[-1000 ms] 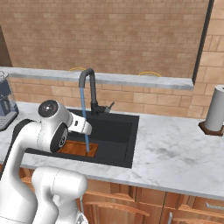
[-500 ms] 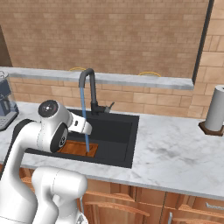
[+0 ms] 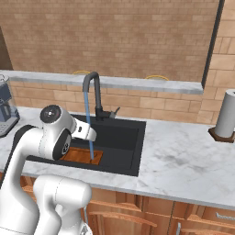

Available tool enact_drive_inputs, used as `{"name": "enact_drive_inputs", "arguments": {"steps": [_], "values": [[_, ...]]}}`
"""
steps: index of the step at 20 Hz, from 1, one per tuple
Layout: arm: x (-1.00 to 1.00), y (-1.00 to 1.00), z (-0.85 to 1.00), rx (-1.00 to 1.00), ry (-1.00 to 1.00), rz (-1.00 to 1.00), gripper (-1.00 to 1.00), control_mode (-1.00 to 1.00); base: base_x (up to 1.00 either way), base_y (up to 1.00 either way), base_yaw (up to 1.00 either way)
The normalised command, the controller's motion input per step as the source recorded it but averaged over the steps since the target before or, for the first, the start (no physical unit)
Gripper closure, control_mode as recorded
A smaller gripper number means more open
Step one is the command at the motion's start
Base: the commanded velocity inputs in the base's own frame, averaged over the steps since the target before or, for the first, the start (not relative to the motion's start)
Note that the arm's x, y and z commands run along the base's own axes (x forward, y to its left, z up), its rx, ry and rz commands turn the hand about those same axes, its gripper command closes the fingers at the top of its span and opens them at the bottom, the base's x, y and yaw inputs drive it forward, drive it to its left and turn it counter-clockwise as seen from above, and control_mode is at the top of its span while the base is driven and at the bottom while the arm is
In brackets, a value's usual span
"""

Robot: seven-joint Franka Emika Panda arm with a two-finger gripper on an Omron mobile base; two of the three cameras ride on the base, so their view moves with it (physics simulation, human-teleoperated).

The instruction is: Turn on the sink faucet with hot water and rinse the cutting board for ten seconds, then turn off the faucet. Push the cutting board to reach the water if necessary.

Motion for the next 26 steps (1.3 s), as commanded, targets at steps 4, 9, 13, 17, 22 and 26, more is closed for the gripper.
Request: {"name": "enact_drive_inputs", "arguments": {"steps": [4, 9, 13, 17, 22, 26], "values": [[0.00, 0.00, 0.00, 0.00, 0.00, 0.00, -1.00, -1.00, 0.00, 0.00, 0.00], [0.00, 0.00, 0.00, 0.00, 0.00, 0.00, -1.00, -1.00, 0.00, 0.00, 0.00], [0.00, 0.00, 0.00, 0.00, 0.00, 0.00, -1.00, -1.00, 0.00, 0.00, 0.00], [0.00, 0.00, 0.00, 0.00, 0.00, 0.00, -1.00, -1.00, 0.00, 0.00, 0.00], [0.00, 0.00, 0.00, 0.00, 0.00, 0.00, -1.00, -1.00, 0.00, 0.00, 0.00], [0.00, 0.00, 0.00, 0.00, 0.00, 0.00, -1.00, -1.00, 0.00, 0.00, 0.00]]}}
